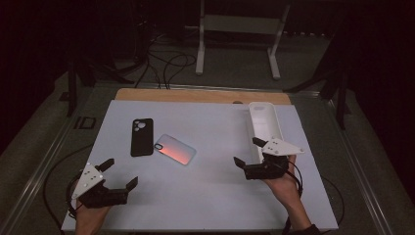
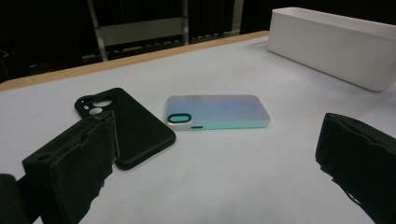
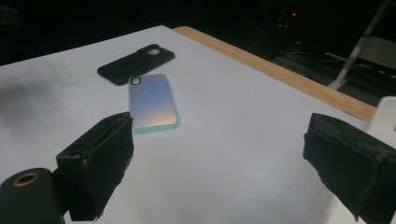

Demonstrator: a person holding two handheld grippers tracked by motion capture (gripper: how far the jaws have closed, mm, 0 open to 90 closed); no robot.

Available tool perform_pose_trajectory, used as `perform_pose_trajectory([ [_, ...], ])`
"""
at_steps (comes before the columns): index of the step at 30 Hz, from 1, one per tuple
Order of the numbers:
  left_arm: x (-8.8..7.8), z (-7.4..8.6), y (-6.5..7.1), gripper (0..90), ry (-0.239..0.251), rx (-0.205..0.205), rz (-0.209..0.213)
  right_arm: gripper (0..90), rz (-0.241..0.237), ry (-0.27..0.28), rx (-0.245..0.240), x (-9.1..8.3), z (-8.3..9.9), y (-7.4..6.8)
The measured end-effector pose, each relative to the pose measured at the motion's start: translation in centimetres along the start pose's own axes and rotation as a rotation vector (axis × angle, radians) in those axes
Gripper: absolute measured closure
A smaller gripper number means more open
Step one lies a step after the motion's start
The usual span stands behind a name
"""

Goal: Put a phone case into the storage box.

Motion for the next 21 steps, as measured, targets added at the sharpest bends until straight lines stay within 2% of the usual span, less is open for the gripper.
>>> perform_pose_trajectory([
  [9,0.0,0.1,-0.1,0.0,-0.001,-0.007,-0.005,7.6,-0.034,-0.027,-0.02,2.1,-1.5,-0.9],
  [11,0.0,0.2,-0.2,0.0,-0.003,-0.006,-0.014,7.6,-0.043,-0.038,-0.038,3.1,-2.0,-1.1],
  [15,0.0,0.2,-0.3,0.0,-0.003,-0.007,-0.018,7.6,-0.05,-0.047,-0.052,3.9,-2.5,-1.5],
  [21,0.0,0.2,-0.4,0.0,0.005,-0.009,-0.025,7.6,-0.075,-0.06,-0.074,5.6,-3.9,-2.6],
])
Point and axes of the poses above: each handheld gripper's, and its own axes: x roughly forward along the jaws, z roughly out of its underside, y roughly to its right, the point moved 10 cm from there along x, roughly forward along the jaws, and after that the axes turned 4 degrees about -y, right-handed, at the moved point
